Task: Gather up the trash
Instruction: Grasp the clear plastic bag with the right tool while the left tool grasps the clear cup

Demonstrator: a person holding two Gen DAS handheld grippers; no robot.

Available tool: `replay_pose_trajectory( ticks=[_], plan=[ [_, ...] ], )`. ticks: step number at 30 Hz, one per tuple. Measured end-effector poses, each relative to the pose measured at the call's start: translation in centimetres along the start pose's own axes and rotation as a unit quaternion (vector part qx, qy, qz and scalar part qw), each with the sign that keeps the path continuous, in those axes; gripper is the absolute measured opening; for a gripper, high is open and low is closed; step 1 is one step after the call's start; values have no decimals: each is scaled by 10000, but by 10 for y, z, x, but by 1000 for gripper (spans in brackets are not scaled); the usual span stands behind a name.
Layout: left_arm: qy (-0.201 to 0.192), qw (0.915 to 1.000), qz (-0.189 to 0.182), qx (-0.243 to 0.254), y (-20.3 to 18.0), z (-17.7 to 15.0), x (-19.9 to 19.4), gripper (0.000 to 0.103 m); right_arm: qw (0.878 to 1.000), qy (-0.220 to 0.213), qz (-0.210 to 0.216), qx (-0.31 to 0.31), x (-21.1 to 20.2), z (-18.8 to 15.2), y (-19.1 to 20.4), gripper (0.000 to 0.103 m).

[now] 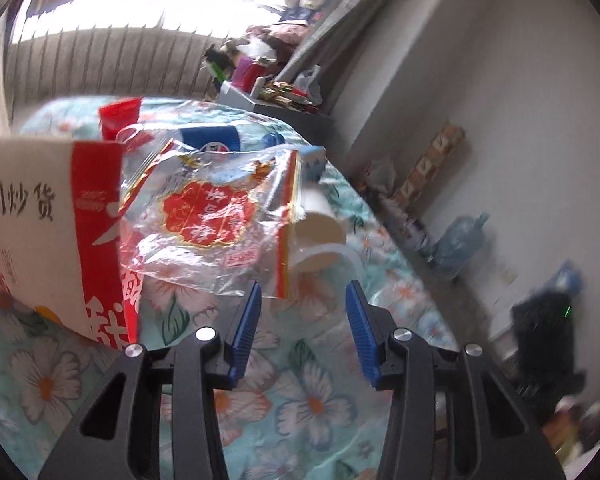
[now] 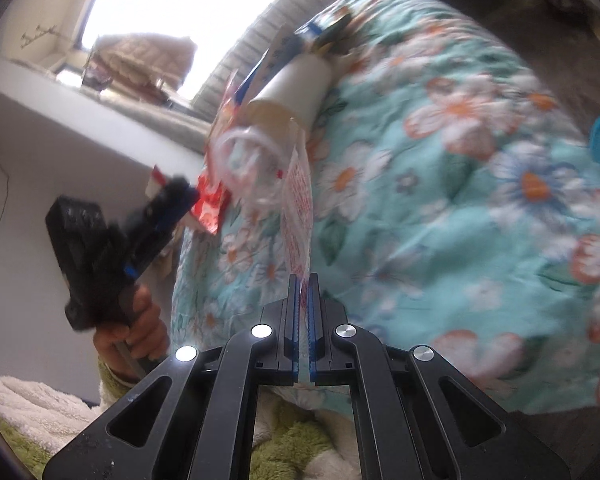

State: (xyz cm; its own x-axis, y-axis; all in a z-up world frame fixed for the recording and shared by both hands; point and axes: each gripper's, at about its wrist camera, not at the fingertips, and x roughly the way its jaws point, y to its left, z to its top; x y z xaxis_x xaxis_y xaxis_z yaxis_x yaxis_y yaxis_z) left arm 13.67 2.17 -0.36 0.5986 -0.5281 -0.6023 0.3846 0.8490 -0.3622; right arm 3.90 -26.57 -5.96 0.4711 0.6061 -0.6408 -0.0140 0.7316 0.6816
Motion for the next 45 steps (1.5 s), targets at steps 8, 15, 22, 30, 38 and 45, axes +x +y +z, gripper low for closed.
replay_pose_trajectory(
  ticks=[8,15,22,30,38,45],
  plan=[
    [356,9976,484,343,-8,-21,21,43,9985,-410,-134,333,-26,8,-23,2],
    [-332,9784,972,1792,-47,-19,9,43,9985,-417,-100,346,-17,9,-24,2],
    [-348,9324,1543,3249,-70,-13,33,43,9984,-445,-97,346,-21,8,-26,2],
    [-80,9142,1809,3627,-68,-16,54,20,9983,-461,-98,346,-22,7,-27,2],
    [-85,9176,1766,3561,-71,-16,43,4,9980,-543,-84,310,-27,5,-24,2],
    [-148,9408,1363,3100,-73,-13,22,1,9972,-709,-52,251,-39,3,-19,1]
  ],
)
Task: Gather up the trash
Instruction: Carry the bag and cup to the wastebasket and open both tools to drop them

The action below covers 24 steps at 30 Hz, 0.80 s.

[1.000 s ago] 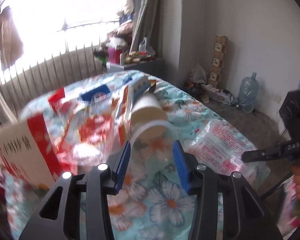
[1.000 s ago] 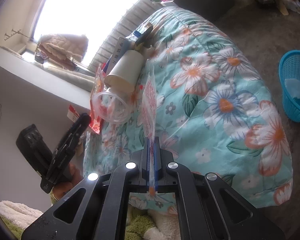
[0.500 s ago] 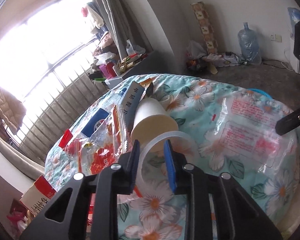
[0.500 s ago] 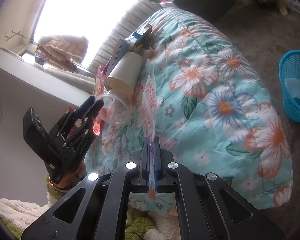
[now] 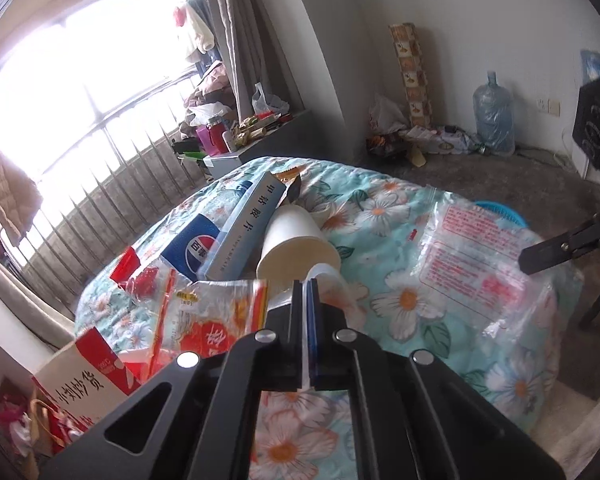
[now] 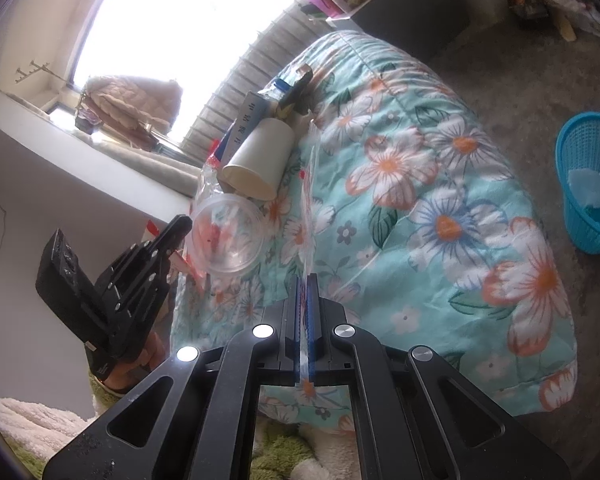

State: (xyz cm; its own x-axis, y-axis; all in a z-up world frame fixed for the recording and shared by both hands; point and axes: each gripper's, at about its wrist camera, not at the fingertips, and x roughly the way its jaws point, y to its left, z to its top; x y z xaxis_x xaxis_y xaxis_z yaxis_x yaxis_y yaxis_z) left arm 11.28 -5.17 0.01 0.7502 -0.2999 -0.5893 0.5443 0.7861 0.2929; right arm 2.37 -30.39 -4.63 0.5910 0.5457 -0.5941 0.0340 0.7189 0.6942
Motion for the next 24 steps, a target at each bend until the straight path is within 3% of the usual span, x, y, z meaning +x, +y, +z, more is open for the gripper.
replay_pose_trajectory(
  ticks=[5,10,15,19,24],
  plan=[
    [-104,9953,-566,-779,16,5,-11,1,9998,-140,41,-109,-7,1,7,0],
    [-303,9816,-1082,-1546,37,11,-23,1,9994,-278,65,-206,-16,1,14,0],
    [-522,9708,-1371,-1897,46,20,-37,0,9986,-429,71,-285,-25,3,21,0],
    [-737,9529,-1853,-2286,54,32,-48,0,9975,-601,77,-360,-35,5,28,0],
    [-1031,9424,-1998,-2475,62,48,-65,0,9953,-848,112,-462,-51,6,36,0]
  ],
)
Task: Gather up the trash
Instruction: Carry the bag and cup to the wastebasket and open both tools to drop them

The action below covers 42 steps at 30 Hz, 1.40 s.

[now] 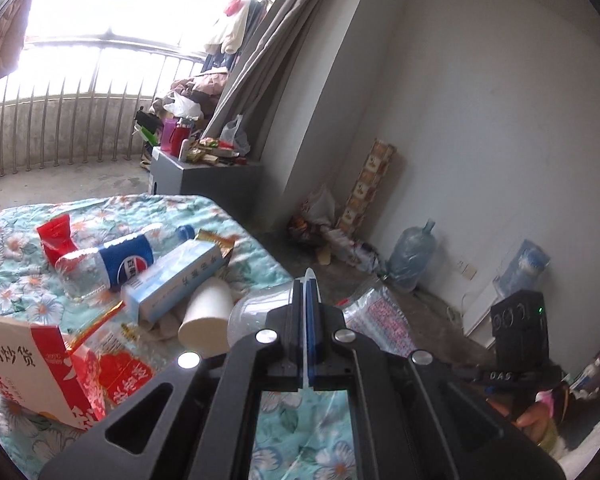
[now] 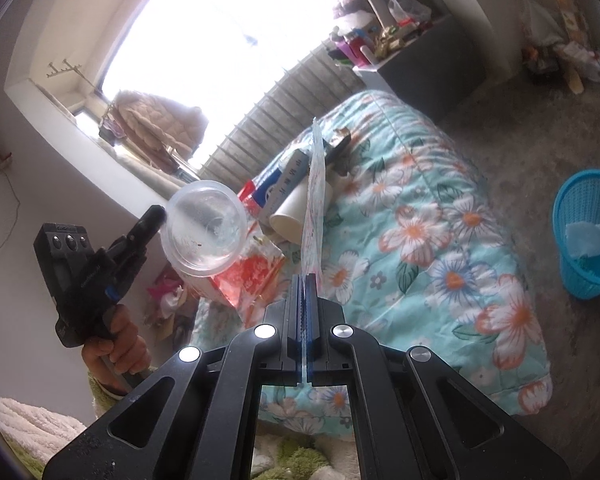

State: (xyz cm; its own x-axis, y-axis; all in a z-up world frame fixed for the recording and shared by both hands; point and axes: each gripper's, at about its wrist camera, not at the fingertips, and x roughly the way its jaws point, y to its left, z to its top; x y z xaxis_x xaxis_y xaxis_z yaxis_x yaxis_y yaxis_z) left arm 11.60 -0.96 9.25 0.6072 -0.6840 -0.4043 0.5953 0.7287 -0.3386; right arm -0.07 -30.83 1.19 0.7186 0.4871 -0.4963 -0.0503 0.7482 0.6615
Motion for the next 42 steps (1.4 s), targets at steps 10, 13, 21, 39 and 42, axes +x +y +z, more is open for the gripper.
replay_pose_trajectory(
  ticks=[10,13,21,39,42],
  plan=[
    [-297,9987,143,389,-32,18,-13,0,9990,-428,-137,-78,-27,6,0,0],
    [-298,9980,140,546,-44,19,-8,0,9984,-541,-173,-47,-36,6,-4,0],
    [-137,9961,-64,868,-71,24,38,1,9943,-908,-462,328,-60,14,-31,0],
    [2272,9675,-384,1038,-140,-27,327,1,9422,-1544,-1643,2478,-83,42,-202,0],
    [2689,9571,-286,1043,-146,-48,372,1,9304,-1449,-1957,2739,-72,40,-239,0]
  ],
)
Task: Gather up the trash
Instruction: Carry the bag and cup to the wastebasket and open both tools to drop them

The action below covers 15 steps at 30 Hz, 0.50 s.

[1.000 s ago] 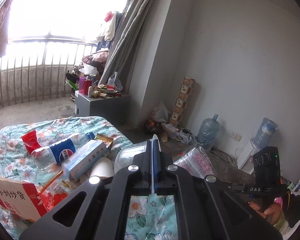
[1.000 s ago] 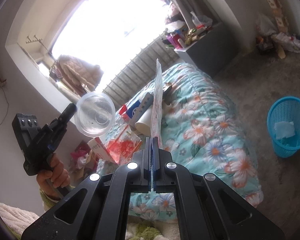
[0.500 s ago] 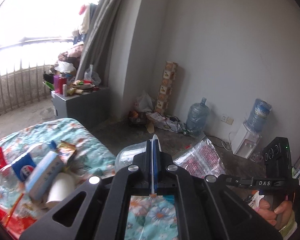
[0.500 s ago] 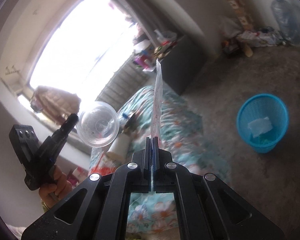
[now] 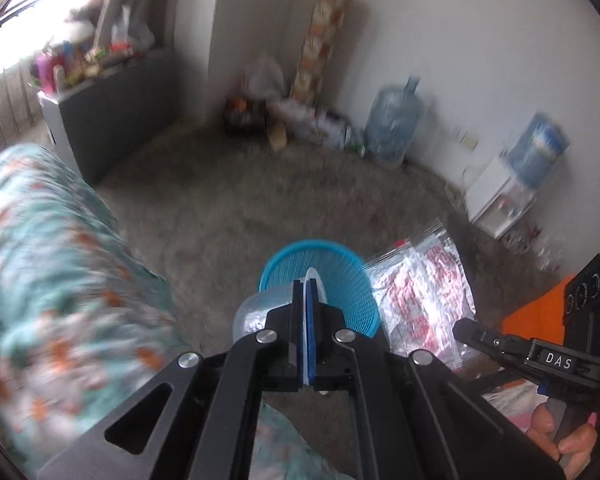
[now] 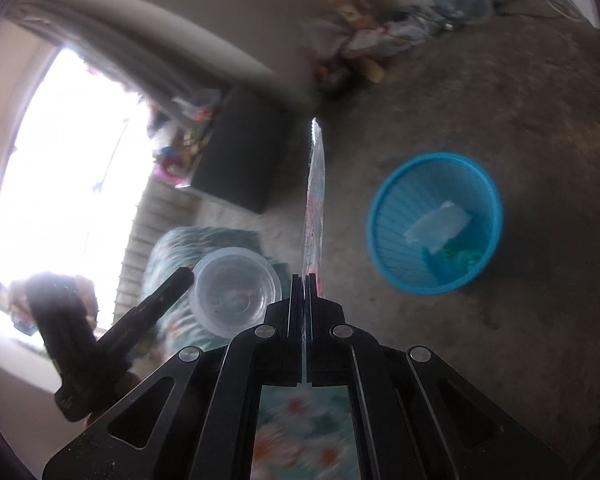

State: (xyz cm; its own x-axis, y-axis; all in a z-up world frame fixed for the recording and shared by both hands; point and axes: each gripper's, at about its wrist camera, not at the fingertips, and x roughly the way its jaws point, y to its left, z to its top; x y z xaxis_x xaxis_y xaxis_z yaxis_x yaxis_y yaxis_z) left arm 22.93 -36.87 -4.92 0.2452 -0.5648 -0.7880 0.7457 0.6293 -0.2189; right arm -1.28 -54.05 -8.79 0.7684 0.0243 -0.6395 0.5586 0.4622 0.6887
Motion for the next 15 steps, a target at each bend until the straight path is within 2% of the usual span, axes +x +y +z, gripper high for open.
replay_pose_trajectory(
  ticks=[5,9,10,11,12,13,15],
  plan=[
    [590,9983,-16,0,-15,16,77,1,9978,282,-403,445,53,18,-47,0],
    [776,9970,37,71,-23,28,126,1,9944,421,-654,719,89,32,-80,7],
    [790,9968,13,75,-25,30,135,4,9931,484,-722,783,102,35,-92,11],
    [816,9966,-9,70,-27,30,142,10,9920,527,-795,830,109,37,-99,23],
    [879,9961,58,60,-28,31,152,26,9900,551,-936,904,114,38,-108,38],
    [885,9960,123,66,-29,33,158,37,9875,528,-1149,938,120,40,-118,42],
    [802,9966,160,21,-29,34,158,40,9837,449,-1496,895,121,39,-132,45]
  ],
)
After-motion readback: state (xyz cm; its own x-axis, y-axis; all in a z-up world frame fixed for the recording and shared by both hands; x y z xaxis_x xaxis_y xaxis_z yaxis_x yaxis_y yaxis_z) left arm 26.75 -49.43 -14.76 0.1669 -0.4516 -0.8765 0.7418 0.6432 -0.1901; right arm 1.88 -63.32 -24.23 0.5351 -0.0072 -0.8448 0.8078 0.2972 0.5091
